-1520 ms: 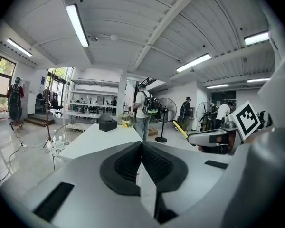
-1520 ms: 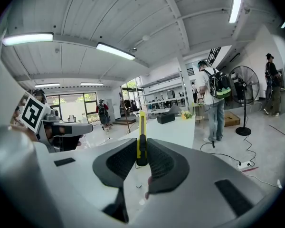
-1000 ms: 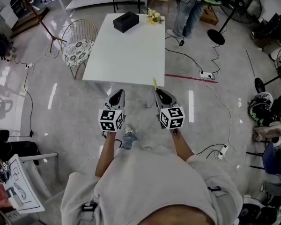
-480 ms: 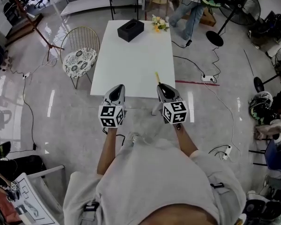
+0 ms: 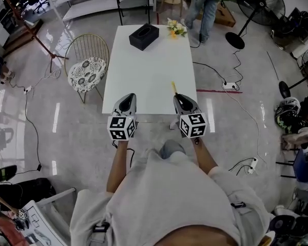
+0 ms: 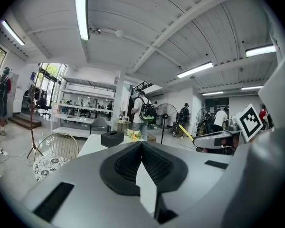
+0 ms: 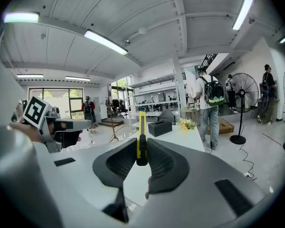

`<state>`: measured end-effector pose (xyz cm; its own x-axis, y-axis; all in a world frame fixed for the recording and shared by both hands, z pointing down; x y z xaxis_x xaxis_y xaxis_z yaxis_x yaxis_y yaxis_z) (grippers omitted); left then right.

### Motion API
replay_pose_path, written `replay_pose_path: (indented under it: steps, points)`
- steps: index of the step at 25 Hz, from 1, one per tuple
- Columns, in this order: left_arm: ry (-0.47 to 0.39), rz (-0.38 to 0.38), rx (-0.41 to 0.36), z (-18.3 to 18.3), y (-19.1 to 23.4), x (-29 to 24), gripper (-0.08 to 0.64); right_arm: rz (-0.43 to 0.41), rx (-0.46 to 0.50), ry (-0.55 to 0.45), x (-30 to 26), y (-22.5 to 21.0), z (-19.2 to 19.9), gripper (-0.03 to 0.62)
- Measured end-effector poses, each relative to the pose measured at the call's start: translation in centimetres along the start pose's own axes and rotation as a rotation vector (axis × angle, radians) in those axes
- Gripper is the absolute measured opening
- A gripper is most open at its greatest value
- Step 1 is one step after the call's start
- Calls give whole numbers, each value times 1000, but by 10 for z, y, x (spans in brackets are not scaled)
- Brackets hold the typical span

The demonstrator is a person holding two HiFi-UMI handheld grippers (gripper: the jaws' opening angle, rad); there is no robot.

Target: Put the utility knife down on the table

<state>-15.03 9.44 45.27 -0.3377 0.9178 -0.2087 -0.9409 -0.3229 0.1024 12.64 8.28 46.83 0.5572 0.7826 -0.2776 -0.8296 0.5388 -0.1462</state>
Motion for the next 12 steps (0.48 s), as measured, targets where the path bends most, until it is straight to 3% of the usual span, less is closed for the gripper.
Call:
replay_pose_path:
  steps: [12]
  points:
    - [35, -11, 18, 2, 28, -59, 20, -15, -18, 25, -64, -32, -6, 83]
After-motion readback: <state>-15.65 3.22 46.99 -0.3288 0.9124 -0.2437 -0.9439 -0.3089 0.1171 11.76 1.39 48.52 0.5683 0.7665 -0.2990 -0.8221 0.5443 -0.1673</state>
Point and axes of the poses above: the fingertips, and each gripper's own axes: x backward along the fingers, y to its left, z out of its underside, the point moved 10 cm from there along x, backward along the fingers, and after that the axes turned 4 degrees about -z, right-handed, at the moved point
